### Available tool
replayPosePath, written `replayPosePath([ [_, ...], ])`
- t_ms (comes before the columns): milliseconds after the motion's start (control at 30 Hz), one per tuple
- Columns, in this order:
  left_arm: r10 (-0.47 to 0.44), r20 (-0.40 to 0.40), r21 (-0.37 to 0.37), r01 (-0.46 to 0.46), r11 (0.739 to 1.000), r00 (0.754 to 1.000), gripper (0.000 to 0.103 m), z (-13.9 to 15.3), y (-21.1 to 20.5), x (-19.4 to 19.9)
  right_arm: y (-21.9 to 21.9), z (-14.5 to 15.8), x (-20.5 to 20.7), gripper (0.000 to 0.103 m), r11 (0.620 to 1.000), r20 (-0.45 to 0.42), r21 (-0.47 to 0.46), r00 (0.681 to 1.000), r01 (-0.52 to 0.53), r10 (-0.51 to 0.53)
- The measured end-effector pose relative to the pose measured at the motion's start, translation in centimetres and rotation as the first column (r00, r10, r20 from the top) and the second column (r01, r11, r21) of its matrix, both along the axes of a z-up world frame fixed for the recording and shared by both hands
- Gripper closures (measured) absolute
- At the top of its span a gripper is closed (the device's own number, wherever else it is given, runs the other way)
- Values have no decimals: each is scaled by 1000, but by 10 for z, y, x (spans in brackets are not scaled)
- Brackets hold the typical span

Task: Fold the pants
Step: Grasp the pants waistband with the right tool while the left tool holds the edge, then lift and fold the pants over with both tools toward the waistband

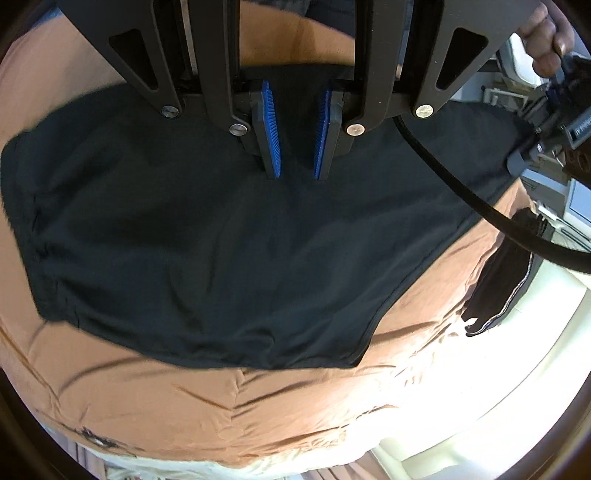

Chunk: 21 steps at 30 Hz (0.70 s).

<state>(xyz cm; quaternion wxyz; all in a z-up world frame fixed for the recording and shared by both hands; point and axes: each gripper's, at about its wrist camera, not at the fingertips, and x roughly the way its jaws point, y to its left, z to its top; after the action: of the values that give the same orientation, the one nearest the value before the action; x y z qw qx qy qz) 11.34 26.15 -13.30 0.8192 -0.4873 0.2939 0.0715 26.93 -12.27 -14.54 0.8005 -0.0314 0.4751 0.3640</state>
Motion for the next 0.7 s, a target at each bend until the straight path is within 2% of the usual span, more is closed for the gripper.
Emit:
replayPosePath([
  [267,-59,54,48,57,997,997,94,38,-18,21,-15,-9,-17,87,999,-45,48,999,-18,21],
  [467,-115,79,97,108,989,990,94,65,-42,42,-32,-7,-9,87,995,-89,100,996,-22,31],
  [700,-187,96,140,173,975,978,94,88,-75,71,-86,18,1,86,984,-45,173,999,36,-29],
])
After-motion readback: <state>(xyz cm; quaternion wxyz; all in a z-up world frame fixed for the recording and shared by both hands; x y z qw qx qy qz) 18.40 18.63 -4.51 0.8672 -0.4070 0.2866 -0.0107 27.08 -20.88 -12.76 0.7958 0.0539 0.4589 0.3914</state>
